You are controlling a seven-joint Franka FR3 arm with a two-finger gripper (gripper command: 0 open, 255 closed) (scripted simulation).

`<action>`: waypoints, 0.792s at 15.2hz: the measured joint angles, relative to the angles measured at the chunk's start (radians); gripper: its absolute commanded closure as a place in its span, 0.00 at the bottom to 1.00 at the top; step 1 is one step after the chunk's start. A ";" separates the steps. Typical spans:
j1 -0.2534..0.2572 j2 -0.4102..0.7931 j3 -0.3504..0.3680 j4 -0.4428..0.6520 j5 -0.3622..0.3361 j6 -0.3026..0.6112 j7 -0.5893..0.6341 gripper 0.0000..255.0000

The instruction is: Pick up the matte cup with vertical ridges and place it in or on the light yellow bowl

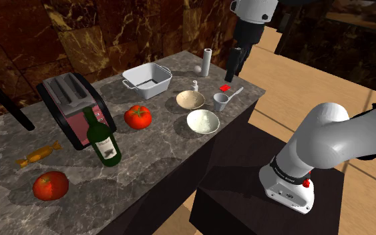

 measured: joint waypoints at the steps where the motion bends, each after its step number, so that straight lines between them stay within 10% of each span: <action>1: 0.000 0.000 0.000 0.000 0.000 0.000 0.000 0.00; 12: -0.069 0.186 -0.050 -0.136 -0.115 0.283 -0.091 0.00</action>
